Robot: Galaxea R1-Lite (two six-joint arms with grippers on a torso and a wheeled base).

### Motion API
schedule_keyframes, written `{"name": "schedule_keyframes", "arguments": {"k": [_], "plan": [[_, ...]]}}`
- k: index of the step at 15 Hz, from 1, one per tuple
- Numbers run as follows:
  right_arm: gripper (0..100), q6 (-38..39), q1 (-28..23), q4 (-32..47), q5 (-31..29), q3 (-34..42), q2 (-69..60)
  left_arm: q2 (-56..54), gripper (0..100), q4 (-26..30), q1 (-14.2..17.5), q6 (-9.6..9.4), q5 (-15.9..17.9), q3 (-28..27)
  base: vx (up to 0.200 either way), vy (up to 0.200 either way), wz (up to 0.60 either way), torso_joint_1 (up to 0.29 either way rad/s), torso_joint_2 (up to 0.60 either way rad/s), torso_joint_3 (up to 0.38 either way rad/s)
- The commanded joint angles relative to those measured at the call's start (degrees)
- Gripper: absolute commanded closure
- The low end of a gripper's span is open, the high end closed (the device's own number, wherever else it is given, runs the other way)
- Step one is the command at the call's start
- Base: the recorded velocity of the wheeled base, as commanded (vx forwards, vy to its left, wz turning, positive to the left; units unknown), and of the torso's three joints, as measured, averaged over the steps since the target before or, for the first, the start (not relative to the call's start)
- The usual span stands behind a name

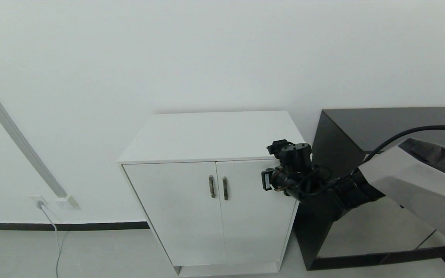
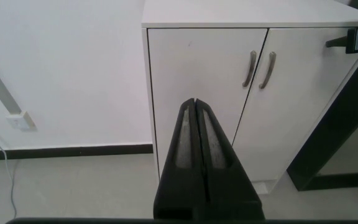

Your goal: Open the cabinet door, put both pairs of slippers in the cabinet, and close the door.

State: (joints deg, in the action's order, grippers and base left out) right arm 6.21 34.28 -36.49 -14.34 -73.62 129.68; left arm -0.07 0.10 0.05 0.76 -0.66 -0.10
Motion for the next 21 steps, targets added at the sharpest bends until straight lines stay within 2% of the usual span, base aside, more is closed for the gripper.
{"name": "schedule_keyframes", "arguments": {"k": [1,17,21], "plan": [[100,-0.05,0.00,0.01,0.01,-0.82,0.66,0.07,100,-0.01,0.04,0.04,-0.04,0.01,0.000,0.000,0.00,0.000,0.00,0.000],[100,-0.32,0.00,0.01,-0.08,-2.23,1.19,0.07,100,-0.01,0.04,0.04,-0.04,0.01,0.000,0.000,0.00,0.000,0.00,0.000],[100,-0.05,0.35,-0.16,-0.34,2.08,-3.56,0.07,100,-0.01,0.04,0.04,-0.04,0.01,0.000,0.000,0.00,0.000,0.00,0.000]]}}
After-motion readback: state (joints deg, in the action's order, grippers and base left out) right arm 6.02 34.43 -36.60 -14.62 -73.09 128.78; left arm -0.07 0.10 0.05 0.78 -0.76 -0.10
